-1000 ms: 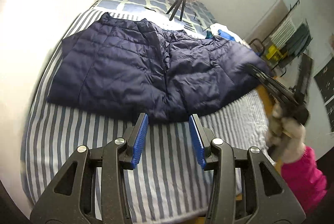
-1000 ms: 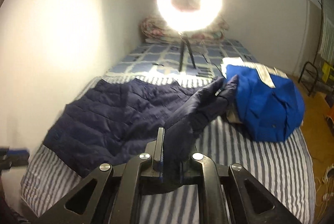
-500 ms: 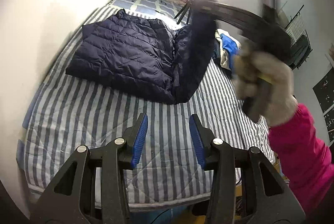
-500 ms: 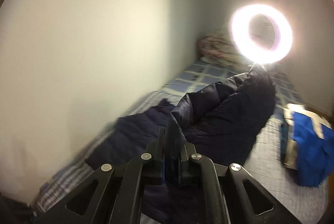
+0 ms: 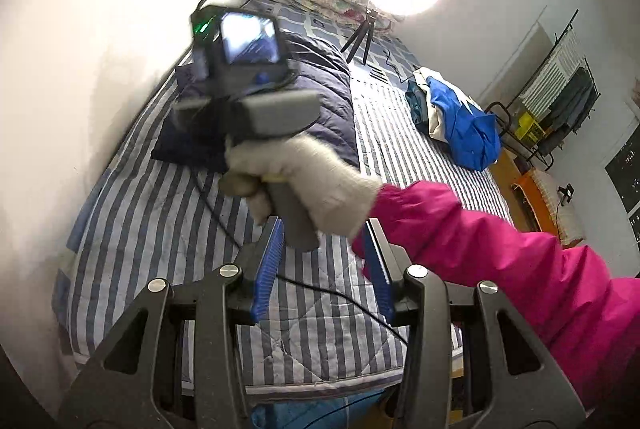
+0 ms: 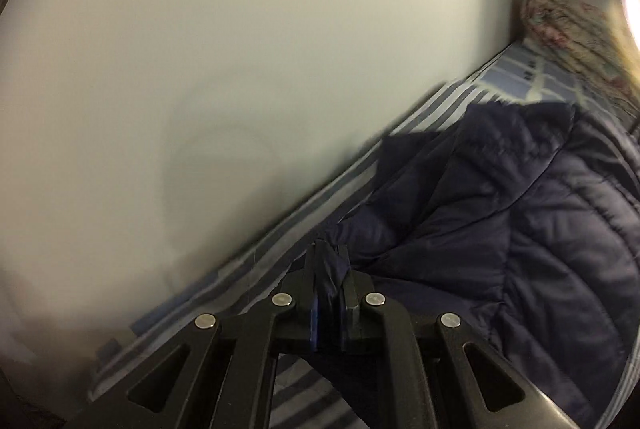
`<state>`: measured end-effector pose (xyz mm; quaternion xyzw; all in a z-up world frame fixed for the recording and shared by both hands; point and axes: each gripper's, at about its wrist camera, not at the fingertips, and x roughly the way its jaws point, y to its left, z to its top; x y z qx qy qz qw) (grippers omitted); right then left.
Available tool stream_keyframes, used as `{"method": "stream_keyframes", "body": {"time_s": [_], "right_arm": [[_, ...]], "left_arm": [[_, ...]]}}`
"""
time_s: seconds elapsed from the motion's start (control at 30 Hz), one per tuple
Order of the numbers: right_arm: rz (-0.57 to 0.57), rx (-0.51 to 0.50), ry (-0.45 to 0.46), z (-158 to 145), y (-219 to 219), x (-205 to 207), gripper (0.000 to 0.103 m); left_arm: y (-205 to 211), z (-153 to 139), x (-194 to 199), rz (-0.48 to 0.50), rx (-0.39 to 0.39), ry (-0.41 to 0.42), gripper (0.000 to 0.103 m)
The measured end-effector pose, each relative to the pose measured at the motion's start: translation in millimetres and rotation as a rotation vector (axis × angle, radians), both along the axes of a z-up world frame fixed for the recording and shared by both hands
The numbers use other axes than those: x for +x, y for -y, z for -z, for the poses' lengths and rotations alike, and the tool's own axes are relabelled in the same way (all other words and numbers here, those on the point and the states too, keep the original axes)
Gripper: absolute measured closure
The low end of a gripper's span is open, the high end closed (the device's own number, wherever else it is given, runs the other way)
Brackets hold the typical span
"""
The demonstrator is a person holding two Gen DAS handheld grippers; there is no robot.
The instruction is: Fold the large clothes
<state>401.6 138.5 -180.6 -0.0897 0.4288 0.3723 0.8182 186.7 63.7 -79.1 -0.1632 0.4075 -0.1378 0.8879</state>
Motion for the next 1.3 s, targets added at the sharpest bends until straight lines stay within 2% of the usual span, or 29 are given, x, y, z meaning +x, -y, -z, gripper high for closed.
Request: {"method": "stream_keyframes", "body": {"time_s": [0.2,0.3,0.33,0.37,0.43,0.57,0.63,0.73,0.8,0.9,0.93,1.0,1.13,1.23,1.3], "right_arm": [[-0.035,0.060,-0.075,8,6,14,0.097],[-0.070,0.160,-0.149,-1,19,15,0.080],[-0.086,0.208,-0.185,-6,27,14,0.066],[-0.092,0.258,-0.204,-13,38,12,0.061],[-0.088,0.313,-0.200,-29,56,8,0.058],[0.004,0.342,-0.164,-50,106,2,0.057],[0.099,0.309,-0.130,-52,143,-2,0.055],[0.227,0.263,-0.085,-45,198,-12,0.039],[0.290,0.241,-0.103,-33,228,-17,0.037],[0.377,0.244,-0.169,-13,263,-15,0.034],[0.404,0.254,-0.188,-8,272,-13,0.033],[0.439,0.279,-0.221,-2,286,-8,0.032],[0.453,0.275,-0.239,6,293,-5,0.028],[0.428,0.258,-0.257,12,290,-9,0.025],[0.410,0.260,-0.276,18,288,-11,0.020]], "left_arm": [[2,-1,0,0.005,0.004,0.015,0.061],[4,-5,-3,0.007,0.007,0.032,0.061],[4,-6,-5,0.008,0.006,0.036,0.061],[4,-7,-5,0.007,0.005,0.042,0.061],[3,-7,-5,0.005,0.006,0.047,0.061],[2,-6,-5,-0.001,0.007,0.046,0.061],[0,-5,-3,-0.017,0.023,0.041,0.061],[-7,1,8,-0.041,0.021,-0.006,0.060],[-12,4,22,-0.066,0.036,-0.044,0.059],[-20,6,48,-0.080,0.058,-0.081,0.049],[-22,6,62,-0.081,0.080,-0.088,0.045],[-25,5,90,-0.108,0.155,-0.074,0.045],[-29,18,148,-0.142,0.306,-0.048,0.038],[-44,44,187,-0.191,0.313,-0.098,0.038],[-52,65,206,-0.222,0.359,-0.132,0.038]]}}
